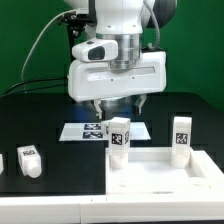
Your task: Assemble square table
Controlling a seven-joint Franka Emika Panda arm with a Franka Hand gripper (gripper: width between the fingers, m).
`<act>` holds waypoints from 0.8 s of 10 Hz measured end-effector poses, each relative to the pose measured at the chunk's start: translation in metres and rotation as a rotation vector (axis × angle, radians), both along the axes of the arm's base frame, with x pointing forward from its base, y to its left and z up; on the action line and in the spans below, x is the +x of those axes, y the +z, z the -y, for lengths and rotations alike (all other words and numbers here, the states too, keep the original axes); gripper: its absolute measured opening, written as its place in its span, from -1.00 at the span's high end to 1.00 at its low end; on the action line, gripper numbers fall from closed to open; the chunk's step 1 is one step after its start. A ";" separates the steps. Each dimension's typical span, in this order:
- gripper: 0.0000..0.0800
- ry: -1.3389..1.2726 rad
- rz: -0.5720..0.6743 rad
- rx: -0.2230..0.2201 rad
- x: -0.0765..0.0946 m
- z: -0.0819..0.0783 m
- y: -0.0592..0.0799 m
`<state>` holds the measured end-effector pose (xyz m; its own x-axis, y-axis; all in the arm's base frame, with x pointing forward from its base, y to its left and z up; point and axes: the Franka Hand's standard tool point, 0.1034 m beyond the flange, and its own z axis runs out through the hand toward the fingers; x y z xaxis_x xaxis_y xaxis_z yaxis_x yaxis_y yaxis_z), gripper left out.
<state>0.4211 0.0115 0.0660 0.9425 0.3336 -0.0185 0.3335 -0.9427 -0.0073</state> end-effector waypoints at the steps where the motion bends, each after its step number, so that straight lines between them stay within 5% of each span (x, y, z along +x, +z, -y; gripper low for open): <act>1: -0.62 0.001 -0.001 0.000 -0.001 0.000 -0.001; 4: -0.62 -0.013 -0.038 0.004 -0.046 0.003 -0.029; 8: -0.62 0.037 -0.003 0.007 -0.058 -0.007 -0.049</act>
Offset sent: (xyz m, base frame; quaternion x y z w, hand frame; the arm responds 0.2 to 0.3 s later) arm -0.0476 0.0012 -0.0364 0.0205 -0.0013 0.0111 0.9997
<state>0.3633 0.0189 0.0172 0.9296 0.3680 -0.0191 0.3677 -0.9298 -0.0150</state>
